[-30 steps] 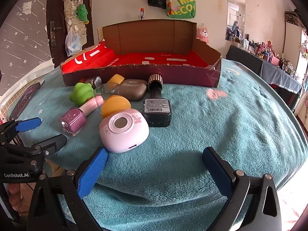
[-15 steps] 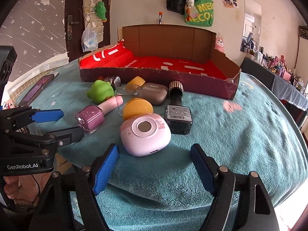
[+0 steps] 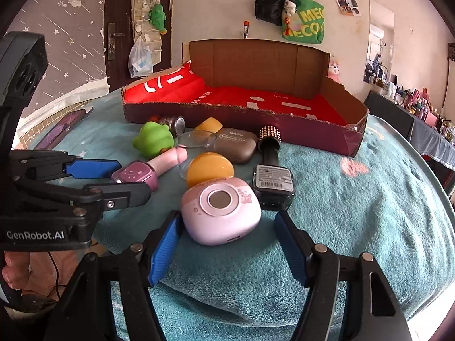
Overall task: Organize rigid objects
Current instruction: 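Grasp the lilac nail-polish bottle with the left tool while the right tool grasps the pink compact, then carry the nail polish and pink compact with both tools into the red-lined box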
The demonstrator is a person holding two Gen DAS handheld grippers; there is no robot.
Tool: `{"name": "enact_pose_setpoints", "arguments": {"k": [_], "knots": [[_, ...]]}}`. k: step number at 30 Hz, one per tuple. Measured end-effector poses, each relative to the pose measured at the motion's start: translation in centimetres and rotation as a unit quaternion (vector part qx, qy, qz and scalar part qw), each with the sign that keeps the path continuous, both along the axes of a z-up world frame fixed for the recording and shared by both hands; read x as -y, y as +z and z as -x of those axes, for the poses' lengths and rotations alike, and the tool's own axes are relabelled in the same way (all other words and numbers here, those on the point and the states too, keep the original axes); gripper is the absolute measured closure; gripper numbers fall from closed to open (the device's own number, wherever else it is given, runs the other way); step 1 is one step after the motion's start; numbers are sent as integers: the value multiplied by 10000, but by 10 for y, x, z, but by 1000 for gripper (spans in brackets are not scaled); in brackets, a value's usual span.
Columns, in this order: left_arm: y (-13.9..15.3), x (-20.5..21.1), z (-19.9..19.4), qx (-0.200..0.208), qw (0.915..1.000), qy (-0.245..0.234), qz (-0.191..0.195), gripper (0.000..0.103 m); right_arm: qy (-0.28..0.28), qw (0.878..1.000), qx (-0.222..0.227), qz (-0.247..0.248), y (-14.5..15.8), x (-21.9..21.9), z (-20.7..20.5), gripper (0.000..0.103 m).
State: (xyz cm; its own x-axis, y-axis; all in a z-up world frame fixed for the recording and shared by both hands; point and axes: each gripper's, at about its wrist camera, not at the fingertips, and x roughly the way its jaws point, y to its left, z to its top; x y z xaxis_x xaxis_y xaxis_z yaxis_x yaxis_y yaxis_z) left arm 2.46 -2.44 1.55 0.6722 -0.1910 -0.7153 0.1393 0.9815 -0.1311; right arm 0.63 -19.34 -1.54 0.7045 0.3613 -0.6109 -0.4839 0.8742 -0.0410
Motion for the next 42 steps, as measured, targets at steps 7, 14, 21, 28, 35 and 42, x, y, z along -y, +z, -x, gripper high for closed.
{"name": "enact_pose_setpoints", "arguments": {"k": [7,14,21,28,35,42], "knots": [[0,-1,2,26,9999,-101,49,69,111,9999,67,103,1,-9,-1,45],[14,-8,13,227,9996,-106,88,69,131,9998,124,-115,15,-4,4,46],[34,-16,15,525,9986,-43,60,69,181,9989,276,-342,40,-3,1,46],[45,-22,4,704,9975,37,-3,69,172,9975,74,-682,55,4,-16,46],[62,-26,-10,962,9952,90,-134,69,173,9957,-98,-909,69,8,-37,46],[78,-32,-29,1192,9925,160,-234,69,180,9951,-144,-962,83,7,-57,46]]}}
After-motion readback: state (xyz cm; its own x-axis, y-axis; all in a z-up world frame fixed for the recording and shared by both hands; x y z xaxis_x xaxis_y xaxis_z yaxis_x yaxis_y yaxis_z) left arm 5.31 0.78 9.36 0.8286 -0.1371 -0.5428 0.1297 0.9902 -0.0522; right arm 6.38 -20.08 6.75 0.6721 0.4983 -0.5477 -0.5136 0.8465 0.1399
